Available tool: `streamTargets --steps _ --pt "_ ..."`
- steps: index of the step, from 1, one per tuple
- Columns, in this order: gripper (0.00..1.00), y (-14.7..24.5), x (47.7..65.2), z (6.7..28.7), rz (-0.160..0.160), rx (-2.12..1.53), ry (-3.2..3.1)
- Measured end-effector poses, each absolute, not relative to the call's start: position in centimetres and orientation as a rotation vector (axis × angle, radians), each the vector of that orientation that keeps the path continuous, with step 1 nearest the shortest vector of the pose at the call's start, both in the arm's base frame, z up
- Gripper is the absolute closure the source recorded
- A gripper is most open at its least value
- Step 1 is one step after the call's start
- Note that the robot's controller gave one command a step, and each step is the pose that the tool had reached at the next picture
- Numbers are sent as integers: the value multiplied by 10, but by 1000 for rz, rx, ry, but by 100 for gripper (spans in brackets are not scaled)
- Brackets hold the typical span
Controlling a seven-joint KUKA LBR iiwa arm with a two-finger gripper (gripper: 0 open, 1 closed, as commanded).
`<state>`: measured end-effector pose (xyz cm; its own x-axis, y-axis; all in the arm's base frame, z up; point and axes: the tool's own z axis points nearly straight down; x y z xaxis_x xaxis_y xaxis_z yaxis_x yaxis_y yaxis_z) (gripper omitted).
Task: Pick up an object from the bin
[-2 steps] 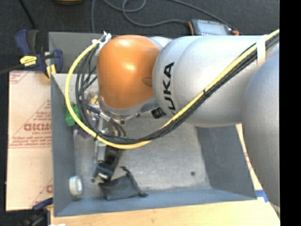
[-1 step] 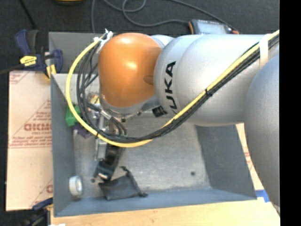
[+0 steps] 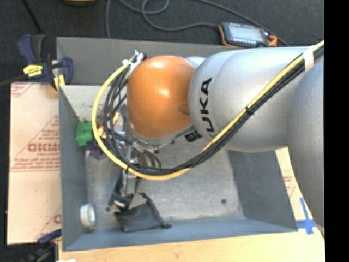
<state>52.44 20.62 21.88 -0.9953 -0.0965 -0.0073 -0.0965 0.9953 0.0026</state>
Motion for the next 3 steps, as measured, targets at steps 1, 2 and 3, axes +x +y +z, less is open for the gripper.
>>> streamTargets --steps 1,2,3 --pt "0 181 512 174 1 -190 3133" --pt "0 168 509 165 -1 -429 3111" --pt "0 170 503 156 1 -533 3095"
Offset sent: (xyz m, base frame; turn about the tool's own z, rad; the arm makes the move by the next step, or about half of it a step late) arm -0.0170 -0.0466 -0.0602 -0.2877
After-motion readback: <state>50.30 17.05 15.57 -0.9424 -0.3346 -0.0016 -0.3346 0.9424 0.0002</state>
